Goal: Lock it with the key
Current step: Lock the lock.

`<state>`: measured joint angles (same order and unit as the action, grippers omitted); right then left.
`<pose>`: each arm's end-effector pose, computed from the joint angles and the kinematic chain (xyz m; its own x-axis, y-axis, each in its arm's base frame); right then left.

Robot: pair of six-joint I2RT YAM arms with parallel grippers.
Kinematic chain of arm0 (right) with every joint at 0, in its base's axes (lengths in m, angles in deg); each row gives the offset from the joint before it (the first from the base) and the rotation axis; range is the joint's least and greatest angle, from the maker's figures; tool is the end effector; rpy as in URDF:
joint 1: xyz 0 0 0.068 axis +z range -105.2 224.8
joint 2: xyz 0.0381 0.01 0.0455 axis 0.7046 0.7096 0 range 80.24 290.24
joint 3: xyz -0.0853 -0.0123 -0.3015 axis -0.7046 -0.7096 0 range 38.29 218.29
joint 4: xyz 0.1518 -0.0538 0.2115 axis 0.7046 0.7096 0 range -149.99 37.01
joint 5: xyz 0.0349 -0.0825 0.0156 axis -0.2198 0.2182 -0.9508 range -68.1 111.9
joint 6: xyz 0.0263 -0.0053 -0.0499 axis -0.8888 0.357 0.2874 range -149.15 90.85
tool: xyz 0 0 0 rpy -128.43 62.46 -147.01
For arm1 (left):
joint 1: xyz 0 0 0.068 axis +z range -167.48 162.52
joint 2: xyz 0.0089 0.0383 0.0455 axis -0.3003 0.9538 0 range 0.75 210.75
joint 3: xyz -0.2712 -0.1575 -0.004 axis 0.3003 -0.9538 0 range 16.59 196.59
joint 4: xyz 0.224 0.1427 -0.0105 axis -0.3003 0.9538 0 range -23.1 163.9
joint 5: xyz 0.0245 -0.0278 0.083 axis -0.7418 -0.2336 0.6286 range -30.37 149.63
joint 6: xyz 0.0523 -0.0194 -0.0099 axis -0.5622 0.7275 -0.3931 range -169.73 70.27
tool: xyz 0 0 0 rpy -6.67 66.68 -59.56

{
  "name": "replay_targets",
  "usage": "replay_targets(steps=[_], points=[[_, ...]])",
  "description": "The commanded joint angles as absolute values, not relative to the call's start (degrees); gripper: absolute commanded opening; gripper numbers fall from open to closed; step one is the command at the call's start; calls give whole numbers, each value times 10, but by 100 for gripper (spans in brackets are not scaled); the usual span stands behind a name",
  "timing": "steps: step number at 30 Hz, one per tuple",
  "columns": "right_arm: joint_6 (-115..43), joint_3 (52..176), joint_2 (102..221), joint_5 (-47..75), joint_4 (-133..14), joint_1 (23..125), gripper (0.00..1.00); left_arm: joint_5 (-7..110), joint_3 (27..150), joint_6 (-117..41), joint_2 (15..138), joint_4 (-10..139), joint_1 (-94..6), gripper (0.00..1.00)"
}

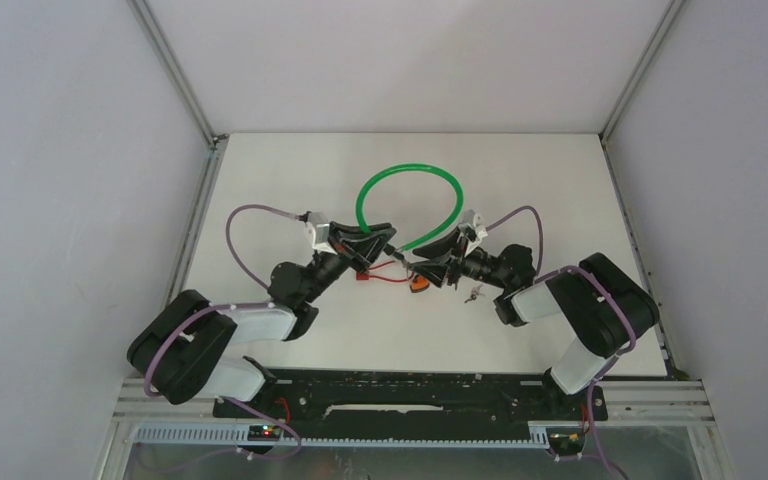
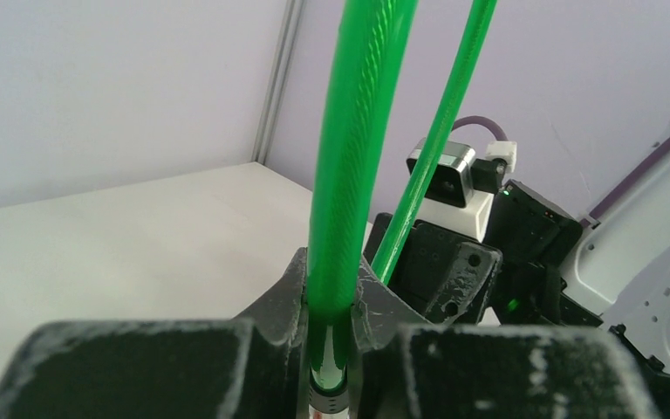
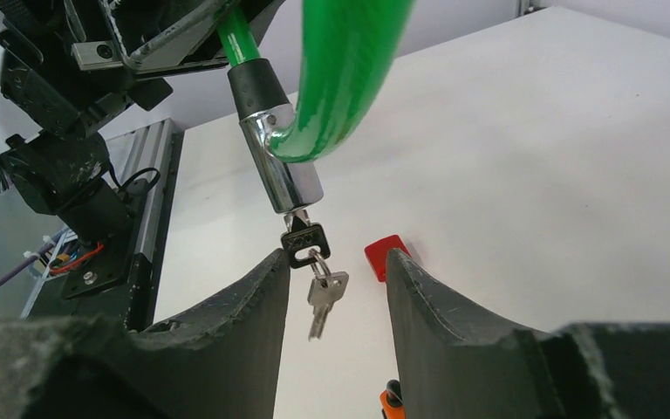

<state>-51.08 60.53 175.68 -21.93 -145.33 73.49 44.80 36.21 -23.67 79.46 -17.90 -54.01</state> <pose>0.2314 0.1579 0.2179 -0.1801 0.2086 -0.9613 -0.9411 0.2478 0.2301 0.1875 -0.1516 0.2789 -0.0212 -0.5129 -0.8582 0.8366 0.4609 -0.2962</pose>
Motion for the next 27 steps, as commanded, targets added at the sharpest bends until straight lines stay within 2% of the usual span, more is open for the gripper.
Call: replay_targets(steps=[1, 16, 27], points=[[-506, 623, 1761, -223, -1473, 737, 48, 428, 375, -226, 787, -244, -538, 0], [-505, 634, 1771, -240, -1473, 749, 48, 411, 385, -217, 795, -244, -538, 0], [-509, 647, 1783, -275, -1473, 757, 44, 412, 387, -215, 799, -244, -537, 0]])
